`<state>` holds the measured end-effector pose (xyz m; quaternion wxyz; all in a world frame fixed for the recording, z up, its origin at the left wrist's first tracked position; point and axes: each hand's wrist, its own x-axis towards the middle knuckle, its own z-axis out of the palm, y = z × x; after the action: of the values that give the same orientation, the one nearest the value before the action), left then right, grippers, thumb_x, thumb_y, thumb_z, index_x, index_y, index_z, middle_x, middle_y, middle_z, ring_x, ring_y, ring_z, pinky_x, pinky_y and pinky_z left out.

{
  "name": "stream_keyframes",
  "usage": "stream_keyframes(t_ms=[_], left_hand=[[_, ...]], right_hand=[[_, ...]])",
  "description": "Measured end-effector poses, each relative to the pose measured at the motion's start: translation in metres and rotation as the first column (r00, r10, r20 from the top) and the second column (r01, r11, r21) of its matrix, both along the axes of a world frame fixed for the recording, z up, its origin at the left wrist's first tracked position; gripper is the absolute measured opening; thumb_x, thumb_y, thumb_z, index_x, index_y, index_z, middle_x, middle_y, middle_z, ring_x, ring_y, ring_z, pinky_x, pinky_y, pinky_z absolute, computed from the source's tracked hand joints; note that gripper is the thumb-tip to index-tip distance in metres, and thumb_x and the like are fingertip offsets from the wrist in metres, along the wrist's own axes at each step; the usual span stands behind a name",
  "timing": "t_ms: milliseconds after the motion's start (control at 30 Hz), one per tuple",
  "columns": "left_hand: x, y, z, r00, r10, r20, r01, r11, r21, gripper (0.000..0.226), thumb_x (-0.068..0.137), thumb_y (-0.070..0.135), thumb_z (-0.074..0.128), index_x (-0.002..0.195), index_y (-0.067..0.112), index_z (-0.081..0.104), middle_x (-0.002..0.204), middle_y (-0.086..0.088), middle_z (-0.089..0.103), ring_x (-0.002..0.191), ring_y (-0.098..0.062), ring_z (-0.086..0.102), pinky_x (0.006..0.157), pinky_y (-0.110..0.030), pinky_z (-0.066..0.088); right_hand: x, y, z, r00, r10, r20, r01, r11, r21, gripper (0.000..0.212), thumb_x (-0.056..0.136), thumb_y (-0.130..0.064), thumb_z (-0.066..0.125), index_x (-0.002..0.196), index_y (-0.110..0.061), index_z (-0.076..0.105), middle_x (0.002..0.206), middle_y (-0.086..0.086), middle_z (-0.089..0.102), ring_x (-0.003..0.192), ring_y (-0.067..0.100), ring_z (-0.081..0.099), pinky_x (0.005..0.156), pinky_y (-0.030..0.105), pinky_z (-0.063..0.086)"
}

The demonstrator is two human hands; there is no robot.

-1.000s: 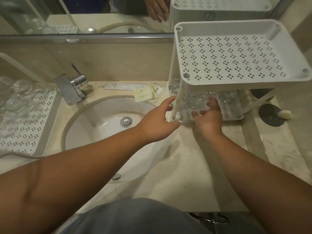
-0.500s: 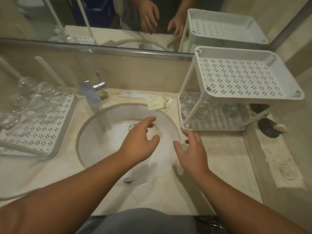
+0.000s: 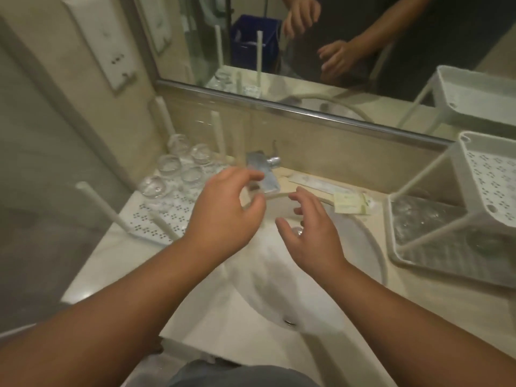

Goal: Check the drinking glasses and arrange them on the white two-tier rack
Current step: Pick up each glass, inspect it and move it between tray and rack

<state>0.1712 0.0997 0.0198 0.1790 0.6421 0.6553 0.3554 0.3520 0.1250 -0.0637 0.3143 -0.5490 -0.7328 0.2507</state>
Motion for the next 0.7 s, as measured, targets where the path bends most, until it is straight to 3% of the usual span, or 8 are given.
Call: stream_keyframes(t_ms=[67, 133, 200, 333, 433, 533, 600, 700], left_hand=[[-0.028, 0.002, 0.009, 0.998, 0.054, 0.018, -0.054, 0.998, 0.036, 0.029, 0.089, 0.023, 0.062, 0.117, 0.026, 0.068, 0.118, 0.014, 0.063, 0.112, 0.000, 0.053, 0.090, 0.002, 0.027], [-0.055, 0.003, 0.014, 0.995, 0.090, 0.032, -0.092, 0.993, 0.071, 0.028, 0.088, 0.020, 0.064, 0.116, 0.023, 0.069, 0.115, 0.014, 0.062, 0.111, 0.000, 0.053, 0.092, -0.001, 0.031], [-0.081, 0.005, 0.015, 0.991, 0.124, 0.047, -0.128, 0.987, 0.093, 0.026, 0.088, 0.019, 0.065, 0.113, 0.022, 0.070, 0.112, 0.013, 0.063, 0.109, -0.002, 0.056, 0.095, -0.012, 0.037], [-0.130, 0.009, 0.006, 0.966, 0.226, 0.128, -0.234, 0.971, 0.050, 0.020, 0.090, 0.023, 0.065, 0.107, 0.032, 0.068, 0.109, 0.019, 0.060, 0.099, 0.006, 0.055, 0.085, -0.004, 0.036], [-0.155, 0.011, -0.005, 0.935, 0.261, 0.238, -0.275, 0.961, 0.027, 0.010, 0.094, 0.029, 0.064, 0.100, 0.037, 0.066, 0.104, 0.014, 0.066, 0.088, 0.004, 0.061, 0.076, -0.015, 0.046], [-0.172, 0.014, -0.021, 0.916, 0.298, 0.268, -0.308, 0.951, -0.005, 0.009, 0.093, 0.029, 0.067, 0.085, 0.035, 0.068, 0.085, 0.011, 0.069, 0.073, 0.000, 0.061, 0.066, -0.016, 0.047], [-0.179, 0.015, -0.033, 0.892, 0.338, 0.300, -0.335, 0.940, -0.065, 0.013, 0.090, 0.029, 0.071, 0.078, 0.035, 0.070, 0.072, 0.015, 0.068, 0.065, 0.001, 0.060, 0.057, -0.012, 0.044], [-0.185, 0.021, -0.053, 0.854, 0.375, 0.359, -0.349, 0.927, -0.139, 0.016, 0.085, 0.027, 0.078, 0.073, 0.036, 0.072, 0.067, 0.019, 0.068, 0.057, 0.003, 0.059, 0.050, -0.011, 0.042]], right_hand=[[-0.029, 0.006, 0.004, 0.999, 0.042, 0.003, -0.042, 0.999, 0.005, 0.046, 0.088, -0.048, 0.060, 0.129, -0.036, 0.044, 0.154, -0.015, 0.032, 0.122, 0.010, 0.053, 0.089, 0.033, 0.052], [-0.055, 0.011, 0.007, 0.997, 0.074, 0.016, -0.074, 0.997, 0.008, 0.045, 0.088, -0.047, 0.061, 0.129, -0.036, 0.046, 0.158, -0.015, 0.027, 0.124, 0.011, 0.054, 0.090, 0.036, 0.052], [-0.080, 0.017, 0.008, 0.994, 0.105, 0.012, -0.105, 0.994, 0.000, 0.042, 0.089, -0.046, 0.060, 0.128, -0.035, 0.048, 0.159, -0.013, 0.026, 0.127, 0.012, 0.052, 0.094, 0.038, 0.050], [-0.121, 0.027, 0.009, 0.989, 0.146, -0.013, -0.146, 0.989, -0.027, 0.040, 0.092, -0.045, 0.058, 0.129, -0.033, 0.048, 0.156, -0.009, 0.035, 0.119, 0.008, 0.056, 0.092, 0.032, 0.049], [-0.146, 0.033, 0.010, 0.991, 0.132, -0.015, -0.133, 0.991, -0.021, 0.037, 0.091, -0.042, 0.058, 0.126, -0.031, 0.050, 0.122, -0.011, 0.060, 0.103, 0.006, 0.058, 0.085, 0.032, 0.050], [-0.167, 0.040, 0.007, 0.992, 0.125, 0.014, -0.125, 0.992, -0.004, 0.023, 0.091, -0.028, 0.064, 0.114, -0.026, 0.061, 0.093, -0.011, 0.060, 0.086, 0.007, 0.056, 0.077, 0.027, 0.048], [-0.177, 0.045, 0.005, 0.991, 0.127, 0.048, -0.126, 0.992, -0.014, 0.010, 0.091, -0.020, 0.065, 0.100, -0.024, 0.067, 0.083, -0.011, 0.060, 0.078, 0.007, 0.056, 0.071, 0.021, 0.044], [-0.189, 0.049, 0.003, 0.983, 0.157, 0.100, -0.153, 0.987, -0.046, 0.009, 0.090, -0.013, 0.066, 0.088, -0.022, 0.069, 0.083, -0.010, 0.065, 0.080, 0.009, 0.059, 0.072, 0.023, 0.045]])
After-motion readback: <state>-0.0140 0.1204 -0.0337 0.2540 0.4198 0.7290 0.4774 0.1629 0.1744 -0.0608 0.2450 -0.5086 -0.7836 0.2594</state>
